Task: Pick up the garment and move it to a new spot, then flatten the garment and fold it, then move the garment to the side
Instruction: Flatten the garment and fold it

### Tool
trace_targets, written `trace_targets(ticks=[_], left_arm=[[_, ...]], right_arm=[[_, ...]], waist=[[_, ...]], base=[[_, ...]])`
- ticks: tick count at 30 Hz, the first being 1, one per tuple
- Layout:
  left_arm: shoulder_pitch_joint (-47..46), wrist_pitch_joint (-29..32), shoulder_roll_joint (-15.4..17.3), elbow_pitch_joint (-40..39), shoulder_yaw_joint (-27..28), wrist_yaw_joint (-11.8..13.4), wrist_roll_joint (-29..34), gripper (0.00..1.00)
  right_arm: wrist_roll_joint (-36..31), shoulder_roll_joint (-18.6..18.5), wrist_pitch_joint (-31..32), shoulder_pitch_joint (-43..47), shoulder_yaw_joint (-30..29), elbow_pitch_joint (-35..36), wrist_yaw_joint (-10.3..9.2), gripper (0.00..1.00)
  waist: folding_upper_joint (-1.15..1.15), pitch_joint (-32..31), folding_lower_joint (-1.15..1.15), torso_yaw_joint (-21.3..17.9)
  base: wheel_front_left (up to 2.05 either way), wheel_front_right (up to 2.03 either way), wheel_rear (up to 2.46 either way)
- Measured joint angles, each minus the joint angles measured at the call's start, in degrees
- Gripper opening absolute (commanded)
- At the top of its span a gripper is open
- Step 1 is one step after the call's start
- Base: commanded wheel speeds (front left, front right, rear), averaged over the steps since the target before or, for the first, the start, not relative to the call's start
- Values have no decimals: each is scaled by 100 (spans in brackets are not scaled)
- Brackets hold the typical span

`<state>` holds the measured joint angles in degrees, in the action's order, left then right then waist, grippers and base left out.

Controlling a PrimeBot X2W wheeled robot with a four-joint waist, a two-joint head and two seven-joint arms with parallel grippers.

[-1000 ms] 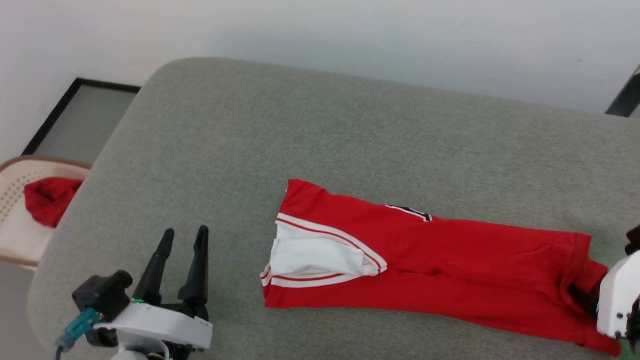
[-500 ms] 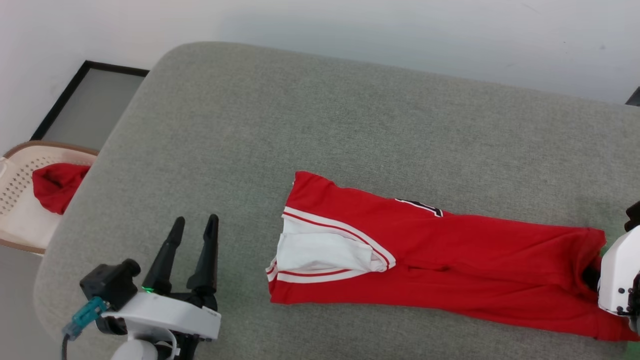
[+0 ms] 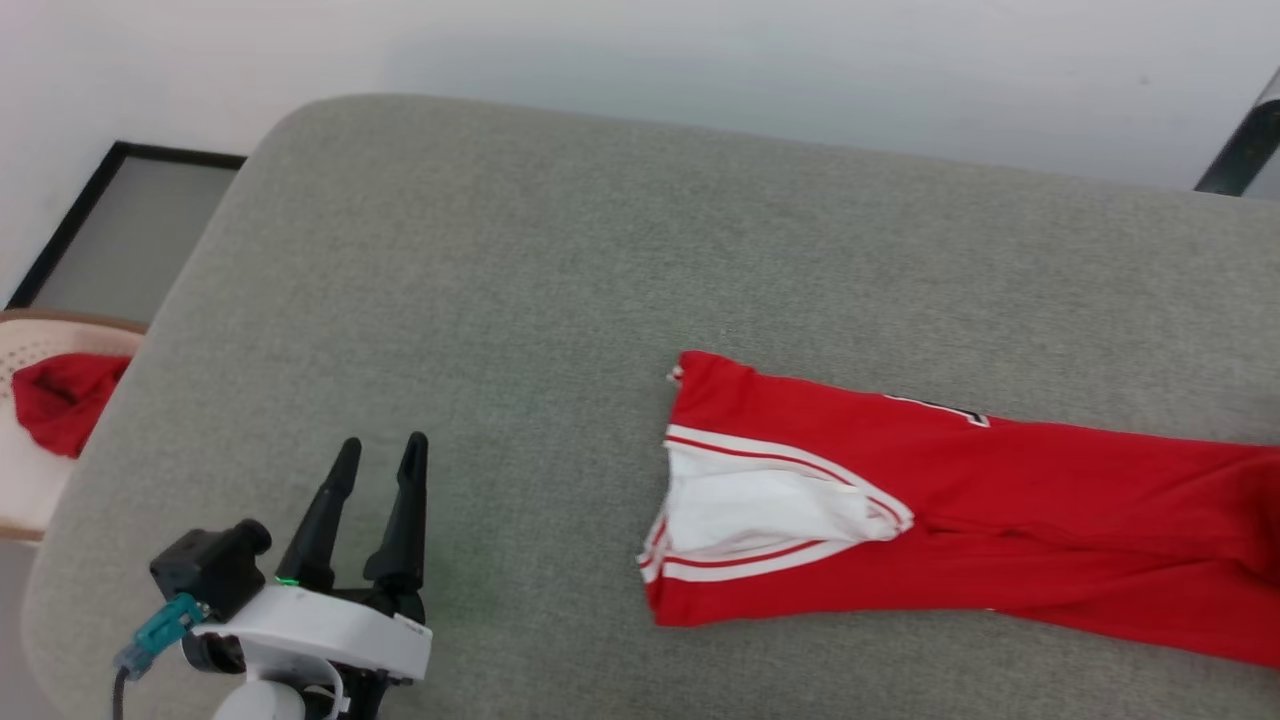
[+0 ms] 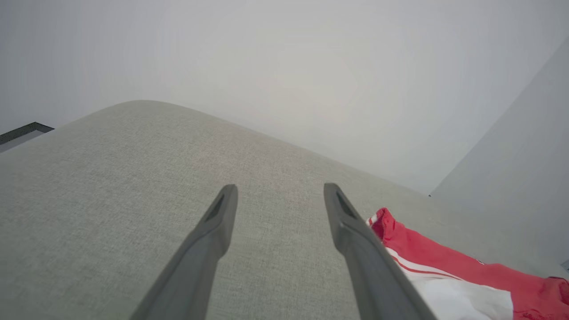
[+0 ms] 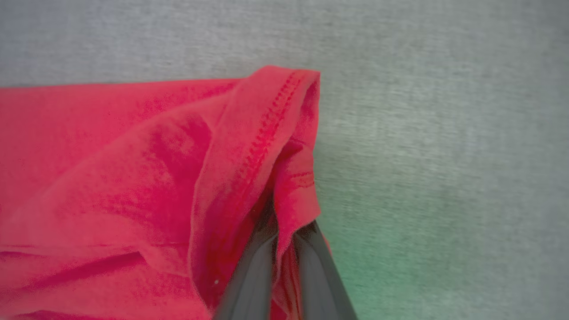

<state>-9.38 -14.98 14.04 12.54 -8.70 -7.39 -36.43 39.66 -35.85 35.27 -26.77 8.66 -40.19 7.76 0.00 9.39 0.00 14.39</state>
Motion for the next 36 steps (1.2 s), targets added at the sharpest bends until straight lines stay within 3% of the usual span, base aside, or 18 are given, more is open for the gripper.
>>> trace_targets(ticks=[7, 16, 25, 36], left_arm=[[126, 0, 49, 100, 8, 0, -131, 100], [304, 0, 118, 211, 26, 0, -255, 100], [319, 0, 92, 291, -135, 0, -361, 100], [-15, 0, -91, 420, -493, 0, -437, 100]], right_arm=[[282, -191, 69, 42, 55, 209, -22, 0], [920, 88, 503, 277, 254, 1835, -24, 0], [671, 1013, 810, 347, 427, 2937, -23, 0], [-167, 2397, 759, -247, 724, 2541, -24, 0]], waist=[[0, -176, 0, -216], [0, -539, 0, -472], [0, -750, 0, -466], [0, -635, 0, -86]], base=[[0, 0, 0], [0, 0, 0], [0, 0, 0], [0, 0, 0]])
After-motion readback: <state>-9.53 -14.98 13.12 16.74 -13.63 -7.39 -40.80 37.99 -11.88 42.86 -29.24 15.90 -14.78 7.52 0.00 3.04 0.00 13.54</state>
